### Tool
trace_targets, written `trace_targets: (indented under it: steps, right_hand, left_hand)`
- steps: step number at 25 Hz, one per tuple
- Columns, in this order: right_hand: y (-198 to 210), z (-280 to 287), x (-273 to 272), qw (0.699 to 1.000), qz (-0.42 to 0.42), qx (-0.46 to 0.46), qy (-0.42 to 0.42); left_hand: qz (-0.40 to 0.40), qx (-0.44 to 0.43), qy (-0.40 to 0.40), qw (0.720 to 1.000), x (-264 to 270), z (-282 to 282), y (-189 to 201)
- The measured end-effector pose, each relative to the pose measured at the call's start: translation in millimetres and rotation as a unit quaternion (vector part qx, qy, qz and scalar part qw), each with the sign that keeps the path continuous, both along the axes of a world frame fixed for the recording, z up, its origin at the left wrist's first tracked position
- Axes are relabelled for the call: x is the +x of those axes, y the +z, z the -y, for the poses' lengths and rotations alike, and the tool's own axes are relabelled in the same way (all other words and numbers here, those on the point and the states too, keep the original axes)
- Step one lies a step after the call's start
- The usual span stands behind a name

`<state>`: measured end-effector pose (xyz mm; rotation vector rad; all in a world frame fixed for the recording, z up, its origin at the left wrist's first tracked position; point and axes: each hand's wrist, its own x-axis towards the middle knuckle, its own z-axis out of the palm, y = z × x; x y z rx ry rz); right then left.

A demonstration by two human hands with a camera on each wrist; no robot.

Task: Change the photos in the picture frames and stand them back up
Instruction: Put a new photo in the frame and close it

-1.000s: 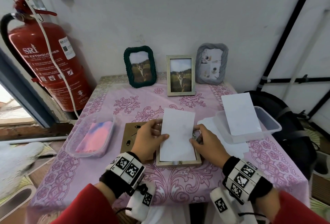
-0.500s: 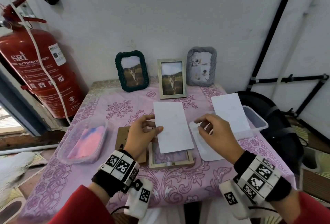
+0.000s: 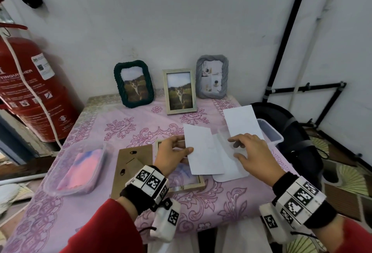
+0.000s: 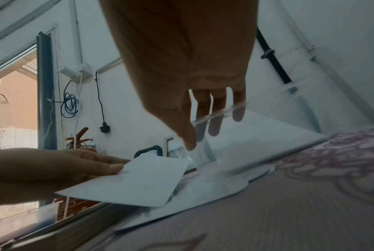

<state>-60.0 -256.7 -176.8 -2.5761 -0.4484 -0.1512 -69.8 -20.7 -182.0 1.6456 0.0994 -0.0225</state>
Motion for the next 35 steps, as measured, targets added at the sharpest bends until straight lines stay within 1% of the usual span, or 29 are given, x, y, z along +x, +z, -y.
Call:
trace_targets:
  steps: [3, 5, 10, 13, 17, 19, 20, 22, 23, 24, 26, 28, 29, 31, 33, 35]
  right_hand:
    - [2, 5, 3, 0.996, 0.015, 0.093, -0.008]
    - [5, 6, 4, 0.992, 0.019, 0.126, -0.006]
    - [6, 6, 2, 0.990, 0.015, 0.140, 0.010]
    - [3, 6, 0, 0.990, 0.007, 0.139, 0.012]
    - [-2, 6, -3, 0.992, -0.012, 0.125, 0.022]
    - [-3, 5, -4, 0.992, -0.021, 0.119, 0.023]
    - [-2, 5, -4, 0.993, -0.026, 0.114, 0.023]
    - [3, 4, -4, 0.993, -0.042, 0.104, 0.026]
    - [8, 4, -3, 0.992, -0.054, 0.107, 0.029]
    - [14, 5, -2, 0.990, -0.067, 0.121, 0.032]
    - [26, 8, 4, 0.982, -0.075, 0.170, 0.018]
    - [37, 16, 17, 0.976, -0.051, 0.208, -0.036]
    - [41, 21, 25, 0.975, -0.035, 0.211, -0.067]
    - [43, 30, 41, 0.976, -0.025, 0.182, -0.117]
    - [39, 37, 53, 0.981, -0.053, 0.128, -0.135]
    - [33, 38, 60, 0.985, -0.091, 0.075, -0.130]
  left_hand:
    - [-0.025, 0.021, -0.003, 0.999, 2, 12, -6]
    - [-0.042, 0.024, -0.006, 0.999, 3, 22, -9]
    - [-0.050, -0.017, -0.021, 0.998, 7, 52, -11]
    - [-0.051, 0.004, -0.027, 0.998, 11, 62, -14]
    - [-0.032, 0.087, -0.043, 0.995, 10, 60, -16]
    - [-0.025, 0.132, -0.037, 0.990, 9, 56, -15]
    - [-0.016, 0.170, -0.033, 0.985, 9, 54, -15]
    - [0.023, 0.266, -0.029, 0.963, 11, 51, -12]
    - [0.046, 0.296, -0.028, 0.954, 13, 50, -10]
    - [0.065, 0.308, -0.026, 0.949, 15, 50, -7]
    - [0.099, 0.305, -0.013, 0.947, 20, 53, -1]
    - [0.125, 0.295, -0.001, 0.947, 28, 58, 4]
    - [0.133, 0.294, -0.002, 0.946, 32, 61, 6]
    - [0.135, 0.292, -0.008, 0.947, 42, 67, 10]
    - [0.115, 0.288, -0.022, 0.950, 53, 74, 13]
    - [0.083, 0.291, -0.041, 0.952, 64, 80, 15]
